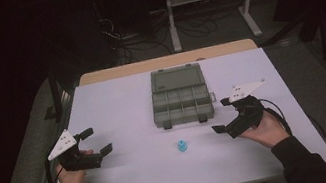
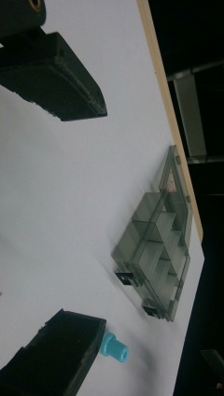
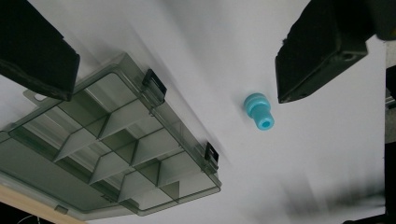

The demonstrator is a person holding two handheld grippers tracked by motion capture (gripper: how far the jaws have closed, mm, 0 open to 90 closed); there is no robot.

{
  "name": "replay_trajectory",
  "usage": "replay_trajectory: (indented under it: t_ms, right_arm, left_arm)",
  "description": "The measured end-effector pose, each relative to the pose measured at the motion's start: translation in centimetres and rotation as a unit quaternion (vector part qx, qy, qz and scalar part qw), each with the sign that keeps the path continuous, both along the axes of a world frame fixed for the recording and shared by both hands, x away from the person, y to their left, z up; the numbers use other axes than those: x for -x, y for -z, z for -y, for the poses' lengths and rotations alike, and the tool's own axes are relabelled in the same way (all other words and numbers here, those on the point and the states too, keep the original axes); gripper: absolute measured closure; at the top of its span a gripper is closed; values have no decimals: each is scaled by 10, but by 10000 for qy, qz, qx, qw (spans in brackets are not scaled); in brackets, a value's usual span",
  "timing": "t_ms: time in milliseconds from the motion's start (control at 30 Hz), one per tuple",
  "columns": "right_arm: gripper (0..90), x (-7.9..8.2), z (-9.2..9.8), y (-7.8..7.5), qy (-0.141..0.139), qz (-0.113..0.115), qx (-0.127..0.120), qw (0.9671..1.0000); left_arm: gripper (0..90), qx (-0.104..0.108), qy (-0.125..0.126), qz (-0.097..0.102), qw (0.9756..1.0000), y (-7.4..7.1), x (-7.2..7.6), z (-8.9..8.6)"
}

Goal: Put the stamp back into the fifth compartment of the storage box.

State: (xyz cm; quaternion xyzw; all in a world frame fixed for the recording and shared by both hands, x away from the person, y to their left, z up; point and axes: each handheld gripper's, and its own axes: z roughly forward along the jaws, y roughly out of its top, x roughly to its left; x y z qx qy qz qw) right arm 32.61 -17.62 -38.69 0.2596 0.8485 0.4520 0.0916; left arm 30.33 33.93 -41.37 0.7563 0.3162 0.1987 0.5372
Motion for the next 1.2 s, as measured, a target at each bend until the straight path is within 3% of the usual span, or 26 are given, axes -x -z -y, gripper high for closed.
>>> replay_trajectory:
  t_ms: [867, 1200]
  right_arm:
    - [0, -8, -38, 1, -400, -118, 215, 9989]
    - [0, -12, -60, 8, -673, -230, 382, 9967]
  left_arm:
    - [15, -12, 26, -14, 10000, 0, 0, 1]
    - [15, -16, 31, -17, 10000, 0, 0, 0]
